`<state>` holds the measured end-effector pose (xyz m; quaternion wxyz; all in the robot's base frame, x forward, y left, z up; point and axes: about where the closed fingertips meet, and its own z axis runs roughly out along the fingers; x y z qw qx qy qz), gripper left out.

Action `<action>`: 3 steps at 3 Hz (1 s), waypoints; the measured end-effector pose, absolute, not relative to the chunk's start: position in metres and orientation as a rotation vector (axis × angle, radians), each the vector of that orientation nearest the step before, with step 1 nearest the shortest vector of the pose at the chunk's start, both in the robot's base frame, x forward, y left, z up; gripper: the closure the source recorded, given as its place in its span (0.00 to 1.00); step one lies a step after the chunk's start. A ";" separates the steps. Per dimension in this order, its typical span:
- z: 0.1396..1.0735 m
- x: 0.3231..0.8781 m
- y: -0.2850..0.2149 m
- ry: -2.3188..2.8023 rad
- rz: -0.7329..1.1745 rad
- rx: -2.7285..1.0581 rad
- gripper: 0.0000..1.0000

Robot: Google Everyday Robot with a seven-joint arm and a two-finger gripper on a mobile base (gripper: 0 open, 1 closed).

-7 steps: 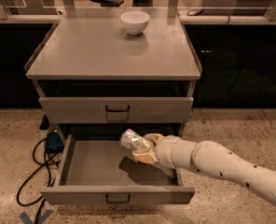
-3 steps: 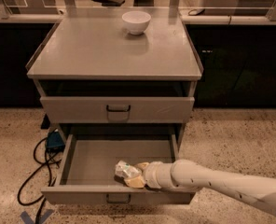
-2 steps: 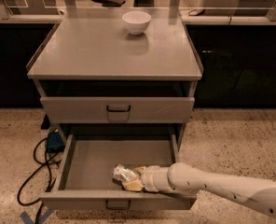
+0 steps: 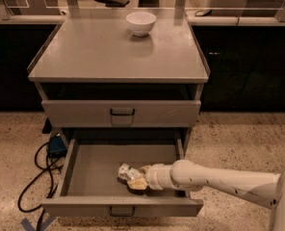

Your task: Place 7up can into middle drawer

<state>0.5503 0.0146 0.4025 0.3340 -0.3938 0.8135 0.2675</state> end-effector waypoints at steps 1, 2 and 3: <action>0.403 0.550 0.015 2.124 0.698 -1.028 0.81; 0.402 0.550 0.015 2.124 0.698 -1.028 0.57; 0.402 0.550 0.015 2.124 0.699 -1.028 0.34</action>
Offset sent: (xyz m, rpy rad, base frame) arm 0.0000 0.0000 0.0000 0.0000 0.0000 0.0000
